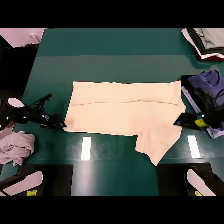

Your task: Fold the shirts.

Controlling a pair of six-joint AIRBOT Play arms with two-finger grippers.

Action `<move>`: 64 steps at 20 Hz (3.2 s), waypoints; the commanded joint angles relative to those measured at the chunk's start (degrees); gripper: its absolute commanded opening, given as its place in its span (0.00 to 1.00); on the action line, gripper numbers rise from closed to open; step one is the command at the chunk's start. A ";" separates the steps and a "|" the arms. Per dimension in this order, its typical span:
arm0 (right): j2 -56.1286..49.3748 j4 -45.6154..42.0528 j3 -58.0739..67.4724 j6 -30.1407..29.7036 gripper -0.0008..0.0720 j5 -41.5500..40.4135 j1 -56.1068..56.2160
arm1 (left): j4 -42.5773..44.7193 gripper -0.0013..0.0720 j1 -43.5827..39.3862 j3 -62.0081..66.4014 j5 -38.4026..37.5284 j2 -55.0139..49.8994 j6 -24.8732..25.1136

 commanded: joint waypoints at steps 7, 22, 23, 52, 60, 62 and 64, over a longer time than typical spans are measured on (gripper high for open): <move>0.02 4.37 -13.99 0.13 0.70 -0.57 -4.48 | -0.57 0.05 0.00 3.43 -1.07 0.07 0.07; 4.00 -5.77 -4.70 -0.70 0.03 11.52 1.99 | 7.93 0.04 0.02 4.09 -10.58 12.48 -1.97; 6.49 -5.79 -3.08 -0.68 0.03 13.60 1.99 | 7.67 0.04 0.00 3.67 -14.19 15.61 -2.10; -34.03 10.80 40.96 -2.71 0.62 -10.38 1.62 | -21.94 0.70 0.02 6.82 27.56 3.58 -2.75; -33.31 10.23 34.84 -10.97 0.97 0.90 -9.11 | -18.23 0.05 0.00 12.81 11.69 3.58 2.67; -34.42 10.34 32.68 -13.81 0.97 0.85 -11.47 | -15.69 0.05 0.00 12.81 8.59 3.58 1.95; -36.22 10.38 32.13 -15.19 0.96 0.94 -12.96 | -11.63 0.05 0.00 12.81 5.79 3.58 -0.28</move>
